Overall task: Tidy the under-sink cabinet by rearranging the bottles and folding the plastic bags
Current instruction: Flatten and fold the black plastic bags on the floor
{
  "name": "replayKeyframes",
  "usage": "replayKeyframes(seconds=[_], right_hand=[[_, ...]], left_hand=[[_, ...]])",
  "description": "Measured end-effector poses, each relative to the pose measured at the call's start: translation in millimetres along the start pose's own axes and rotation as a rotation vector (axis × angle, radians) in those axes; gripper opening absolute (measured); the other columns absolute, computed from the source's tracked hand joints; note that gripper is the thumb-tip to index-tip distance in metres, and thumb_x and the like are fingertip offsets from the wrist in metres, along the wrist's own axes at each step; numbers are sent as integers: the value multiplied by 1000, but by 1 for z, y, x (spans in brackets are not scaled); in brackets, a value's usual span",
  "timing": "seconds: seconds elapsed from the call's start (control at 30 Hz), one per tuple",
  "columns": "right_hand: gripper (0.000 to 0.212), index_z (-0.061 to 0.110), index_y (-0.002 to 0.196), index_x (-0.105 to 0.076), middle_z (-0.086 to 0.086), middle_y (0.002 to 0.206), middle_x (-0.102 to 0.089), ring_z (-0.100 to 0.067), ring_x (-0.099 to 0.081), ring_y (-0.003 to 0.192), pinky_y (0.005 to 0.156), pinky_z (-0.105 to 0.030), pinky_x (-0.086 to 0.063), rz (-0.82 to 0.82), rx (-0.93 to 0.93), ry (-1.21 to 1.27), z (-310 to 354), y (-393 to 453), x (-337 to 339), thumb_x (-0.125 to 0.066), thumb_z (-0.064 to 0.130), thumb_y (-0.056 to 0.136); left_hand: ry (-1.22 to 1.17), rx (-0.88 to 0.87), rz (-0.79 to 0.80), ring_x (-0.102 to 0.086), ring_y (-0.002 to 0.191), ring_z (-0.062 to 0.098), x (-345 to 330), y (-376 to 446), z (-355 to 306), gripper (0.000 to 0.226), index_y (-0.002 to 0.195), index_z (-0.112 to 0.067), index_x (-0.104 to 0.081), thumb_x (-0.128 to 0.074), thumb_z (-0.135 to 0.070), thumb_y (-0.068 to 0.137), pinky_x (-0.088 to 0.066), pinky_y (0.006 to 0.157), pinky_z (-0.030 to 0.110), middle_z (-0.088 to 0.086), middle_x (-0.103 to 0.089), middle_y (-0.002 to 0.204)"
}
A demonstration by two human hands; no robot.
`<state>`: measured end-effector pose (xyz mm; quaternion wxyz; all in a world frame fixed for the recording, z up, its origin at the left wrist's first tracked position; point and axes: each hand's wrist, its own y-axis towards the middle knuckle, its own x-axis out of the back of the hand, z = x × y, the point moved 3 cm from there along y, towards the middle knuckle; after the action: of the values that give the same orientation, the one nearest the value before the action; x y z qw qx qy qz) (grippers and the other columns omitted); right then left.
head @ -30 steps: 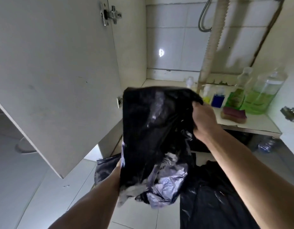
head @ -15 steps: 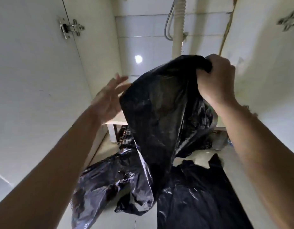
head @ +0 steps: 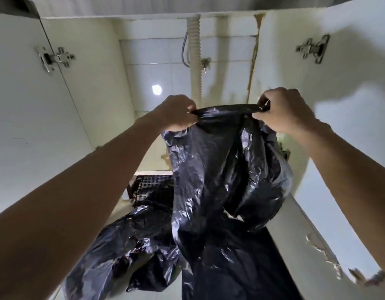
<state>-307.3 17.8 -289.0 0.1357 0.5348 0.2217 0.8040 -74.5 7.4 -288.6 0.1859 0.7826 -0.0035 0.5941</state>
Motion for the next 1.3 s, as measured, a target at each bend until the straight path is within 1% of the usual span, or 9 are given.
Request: replayKeyframes(seconds=[0.23,0.53,0.63,0.73,0.87,0.97,1.07,1.17,1.3], right_hand=[[18,6,101,-64,-17,95,-63,-36,-60,84,68,-33,-45,-129,-71,-213,-28,-2,13,-56,8,85],[38,10,119,-58,-18,109,-62,-39,-59,99,82,-41,-48,-387,84,-58,-39,-32,35,-51,-1,84],[45,10,116,-60,-18,107,-65,-38,-60,101,87,-42,-49,-377,137,16,-53,-53,34,-50,-6,76],[38,10,110,-64,-19,98,-68,-39,-63,92,80,-43,-52,-78,140,-57,-76,-83,8,-53,-2,76],[12,14,84,-60,-11,78,-63,-28,-59,72,70,-36,-50,706,44,-412,-106,-133,-50,-50,20,88],[17,13,68,-43,-3,64,-45,-25,-46,58,53,-31,-37,959,58,-523,-119,-185,-90,-49,17,84],[22,11,69,-40,-4,70,-45,-23,-43,58,55,-31,-34,1239,-13,-562,-132,-240,-125,-54,20,84],[35,7,100,-54,-9,102,-57,-25,-57,82,65,-32,-41,1490,-52,-613,-134,-283,-147,-62,38,85],[75,10,138,-37,-11,131,-54,-24,-64,96,72,-34,-53,1670,-194,-573,-140,-312,-165,-71,39,79]], left_hand=[[248,-94,-456,-65,78,34,6,13,-24,18,106,-13,-53,-54,-23,91,-51,69,38,9,-66,89],[196,-183,-530,-65,69,33,6,-22,-58,19,104,-16,-63,-48,-24,96,-52,67,35,8,-67,80],[178,-206,-427,-66,69,29,-17,-49,-62,15,99,-21,-62,-48,-25,96,-56,69,36,4,-68,78],[332,-251,-151,-65,73,29,-63,-74,-60,13,103,-26,-56,-47,-28,94,-52,68,35,3,-64,78],[400,-456,406,-63,82,30,-136,-123,-61,24,111,-25,-56,-46,-26,89,-48,66,35,6,-62,88],[405,-515,673,-61,89,33,-197,-168,-63,32,118,-23,-52,-49,-28,87,-44,66,35,9,-63,101],[318,-417,911,-58,89,34,-250,-207,-60,39,123,-18,-48,-50,-22,85,-48,73,38,13,-62,106],[258,-297,1035,-58,102,38,-284,-236,-50,50,133,-16,-41,-53,-22,85,-49,79,40,18,-59,116],[238,-218,1164,-58,106,39,-312,-270,-44,53,133,-11,-41,-58,-27,86,-48,79,38,19,-58,120]])
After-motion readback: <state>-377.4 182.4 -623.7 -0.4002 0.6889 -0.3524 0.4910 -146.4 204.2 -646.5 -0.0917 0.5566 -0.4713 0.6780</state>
